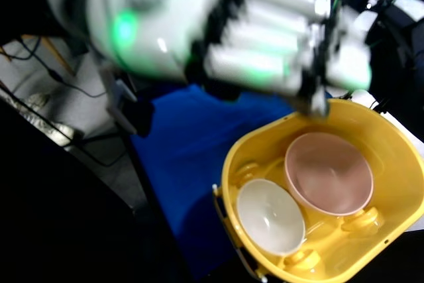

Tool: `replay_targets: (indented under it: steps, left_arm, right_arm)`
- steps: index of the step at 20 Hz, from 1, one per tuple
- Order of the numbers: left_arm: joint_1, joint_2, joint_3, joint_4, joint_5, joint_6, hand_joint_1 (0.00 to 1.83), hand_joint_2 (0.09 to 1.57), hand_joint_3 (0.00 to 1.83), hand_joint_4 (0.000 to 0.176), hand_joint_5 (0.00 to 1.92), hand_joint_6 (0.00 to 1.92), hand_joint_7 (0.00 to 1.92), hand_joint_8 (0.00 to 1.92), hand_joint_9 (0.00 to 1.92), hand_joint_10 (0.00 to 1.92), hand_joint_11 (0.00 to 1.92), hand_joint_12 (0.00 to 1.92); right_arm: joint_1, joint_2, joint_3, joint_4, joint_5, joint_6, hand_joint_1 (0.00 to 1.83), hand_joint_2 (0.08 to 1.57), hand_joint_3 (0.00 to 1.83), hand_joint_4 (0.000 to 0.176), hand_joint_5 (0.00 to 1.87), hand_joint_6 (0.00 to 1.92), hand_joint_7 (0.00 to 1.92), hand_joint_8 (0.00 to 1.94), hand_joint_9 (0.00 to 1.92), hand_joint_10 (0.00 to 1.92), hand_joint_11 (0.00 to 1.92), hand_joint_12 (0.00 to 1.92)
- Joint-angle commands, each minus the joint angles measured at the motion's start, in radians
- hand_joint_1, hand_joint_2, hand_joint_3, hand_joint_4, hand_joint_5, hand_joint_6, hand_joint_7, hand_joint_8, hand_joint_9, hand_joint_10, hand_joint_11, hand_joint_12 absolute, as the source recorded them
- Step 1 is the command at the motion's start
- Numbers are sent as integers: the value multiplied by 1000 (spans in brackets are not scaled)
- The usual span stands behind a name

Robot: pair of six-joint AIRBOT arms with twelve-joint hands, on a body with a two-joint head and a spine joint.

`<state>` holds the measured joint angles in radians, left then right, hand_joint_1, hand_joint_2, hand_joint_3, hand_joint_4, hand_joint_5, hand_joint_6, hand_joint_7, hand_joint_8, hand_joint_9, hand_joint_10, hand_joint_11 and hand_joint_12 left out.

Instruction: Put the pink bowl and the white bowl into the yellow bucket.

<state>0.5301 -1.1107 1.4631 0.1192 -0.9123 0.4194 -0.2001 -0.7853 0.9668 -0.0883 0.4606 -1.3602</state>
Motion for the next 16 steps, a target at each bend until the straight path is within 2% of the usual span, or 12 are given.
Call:
replay_targets:
  steps: [1,4,5,7,8,9,10,11,12,13,14,16]
  left_arm:
    - [-7,7,-7,-31,-153,-4,840,1009,0,81,270,3,189,4,205,180,0,1460]
    - [8,37,-37,-67,-242,3,756,969,0,108,283,5,248,6,185,296,0,1536]
    - [18,49,-50,-83,-273,17,765,968,0,83,294,9,258,6,173,323,0,1541]
    - [34,67,-75,-108,-321,40,784,949,0,75,317,9,284,2,153,487,2,1609]
    - [49,71,-83,-127,-369,39,905,949,0,60,356,16,320,10,114,795,28,1729]
    - [56,72,-87,-136,-385,38,920,935,0,48,401,32,424,59,151,1028,110,1771]
    - [77,74,-95,-159,-426,38,925,931,0,46,411,34,444,74,145,1115,127,1788]
    - [106,77,-103,-190,-473,37,1007,926,0,22,519,111,337,1348,329,1622,385,1917]
    - [130,77,-109,-212,-504,33,1021,938,0,24,473,273,325,1511,376,1713,475,1920]
    - [174,75,-114,-250,-563,8,1027,967,0,8,212,862,272,1613,377,1795,551,1921]
    - [201,69,-115,-277,-609,-23,1020,1010,7,0,149,948,210,1637,355,1804,479,1921]
    - [269,49,-113,-328,-725,-95,989,1106,21,12,31,837,179,1406,293,1539,373,1904]
  right_arm:
    - [18,5,-7,10,145,3,750,879,0,37,224,86,214,0,117,65,0,789]
    - [17,46,-44,10,224,3,730,918,6,26,216,48,204,1,153,59,0,860]
    - [17,59,-54,10,249,3,723,931,7,45,227,39,219,4,181,55,0,943]
    - [17,76,-73,10,288,3,756,956,8,49,271,47,263,11,216,57,0,1118]
    - [16,91,-93,10,300,3,790,975,0,82,313,165,384,40,142,716,0,1553]
    - [16,96,-99,9,304,3,814,972,0,77,256,345,382,205,101,1054,44,1648]
    - [13,102,-110,9,324,3,822,969,0,75,181,528,287,473,70,1184,49,1676]
    - [0,107,-121,9,364,2,925,973,0,51,121,971,130,1422,192,1613,267,1856]
    - [-20,109,-125,10,402,2,931,967,0,35,105,1062,140,1540,225,1690,286,1888]
    - [-65,109,-128,52,487,5,808,980,3,28,0,1052,79,1698,192,1810,267,1921]
    - [-114,107,-132,86,557,6,742,999,8,0,0,700,45,1661,144,1780,180,1921]
    - [-259,90,-130,163,763,55,718,1031,8,0,0,435,63,1343,221,1475,220,1835]
